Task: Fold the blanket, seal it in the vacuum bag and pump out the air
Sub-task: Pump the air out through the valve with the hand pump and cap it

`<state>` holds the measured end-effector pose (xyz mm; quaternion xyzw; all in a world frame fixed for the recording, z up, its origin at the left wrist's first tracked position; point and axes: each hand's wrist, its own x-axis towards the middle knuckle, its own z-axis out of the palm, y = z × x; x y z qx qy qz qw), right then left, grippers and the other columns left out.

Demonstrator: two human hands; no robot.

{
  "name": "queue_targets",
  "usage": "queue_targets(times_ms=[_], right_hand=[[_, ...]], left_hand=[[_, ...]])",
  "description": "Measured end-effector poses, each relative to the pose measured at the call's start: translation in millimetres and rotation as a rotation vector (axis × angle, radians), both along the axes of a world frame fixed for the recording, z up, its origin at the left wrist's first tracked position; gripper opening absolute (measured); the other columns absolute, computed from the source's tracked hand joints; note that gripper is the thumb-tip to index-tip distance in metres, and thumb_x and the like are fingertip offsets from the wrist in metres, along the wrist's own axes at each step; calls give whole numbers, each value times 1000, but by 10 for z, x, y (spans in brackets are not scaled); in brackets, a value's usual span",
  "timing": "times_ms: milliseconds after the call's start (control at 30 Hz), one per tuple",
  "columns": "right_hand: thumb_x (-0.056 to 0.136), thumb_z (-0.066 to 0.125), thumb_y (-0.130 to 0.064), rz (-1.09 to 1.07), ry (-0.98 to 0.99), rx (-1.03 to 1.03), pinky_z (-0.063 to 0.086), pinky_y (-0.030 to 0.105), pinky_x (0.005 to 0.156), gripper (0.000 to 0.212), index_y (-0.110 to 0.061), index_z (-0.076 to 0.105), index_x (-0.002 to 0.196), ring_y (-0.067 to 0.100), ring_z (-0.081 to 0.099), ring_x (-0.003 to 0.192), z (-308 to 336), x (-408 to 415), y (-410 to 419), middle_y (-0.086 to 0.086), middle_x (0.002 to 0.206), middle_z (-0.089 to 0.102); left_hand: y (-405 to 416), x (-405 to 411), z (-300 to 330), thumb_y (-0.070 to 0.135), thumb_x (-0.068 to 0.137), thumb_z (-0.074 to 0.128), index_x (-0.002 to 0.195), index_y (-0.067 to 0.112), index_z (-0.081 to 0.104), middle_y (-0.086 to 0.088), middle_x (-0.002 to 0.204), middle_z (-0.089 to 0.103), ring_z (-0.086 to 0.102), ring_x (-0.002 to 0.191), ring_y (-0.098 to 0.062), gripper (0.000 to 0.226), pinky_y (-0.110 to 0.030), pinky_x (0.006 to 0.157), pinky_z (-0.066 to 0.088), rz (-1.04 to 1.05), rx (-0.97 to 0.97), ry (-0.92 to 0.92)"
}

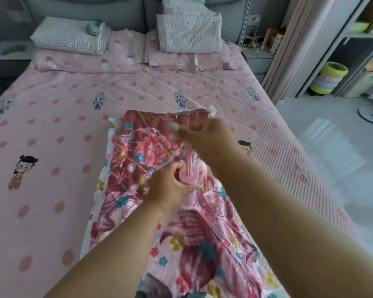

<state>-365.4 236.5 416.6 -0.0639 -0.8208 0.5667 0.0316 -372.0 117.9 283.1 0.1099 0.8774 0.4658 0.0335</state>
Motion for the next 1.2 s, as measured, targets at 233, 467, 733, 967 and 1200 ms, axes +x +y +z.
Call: queue_targets(times_ms=[233, 467, 733, 967, 1200], right_hand=[[78, 69, -51, -2, -105, 124, 33, 17, 40, 39, -13, 72, 68, 6, 36, 40, -38, -26, -23, 3, 53, 52], [84, 68, -39, -12, -352, 155, 34, 19, 49, 35, -7, 66, 71, 8, 37, 46, -273, 75, -24, 4, 63, 54], [78, 71, -47, -58, 81, -24, 28, 14, 37, 33, -15, 73, 66, 6, 32, 36, 115, -78, -28, -1, 44, 49], [80, 71, -45, -78, -143, 86, 34, 18, 43, 40, -6, 71, 71, 7, 37, 42, -153, 2, -56, 8, 57, 52], [83, 68, -44, -38, -330, 225, 35, 26, 56, 51, 7, 67, 87, 16, 41, 57, -327, 48, -37, 10, 66, 50]], left_hand=[[-22, -33, -7, 42, 55, 90, 81, 38, 57, 20, 79, 67, 64, 74, 0, 42, -19, 65, 54, -29, 7, -8], [18, -15, 22, 42, 57, 87, 71, 38, 51, 23, 66, 59, 59, 66, 5, 39, -12, 59, 45, -21, -59, 23], [9, -46, 55, 37, 55, 90, 76, 35, 58, 18, 76, 67, 63, 71, -5, 39, -31, 66, 56, -21, 4, -9], [-25, -24, 65, 39, 57, 89, 83, 30, 60, 17, 75, 65, 61, 70, -4, 40, -22, 63, 50, -29, -40, 5], [42, -9, 110, 36, 56, 87, 63, 36, 51, 24, 58, 57, 56, 58, 9, 37, -9, 51, 40, 13, -43, 14]])
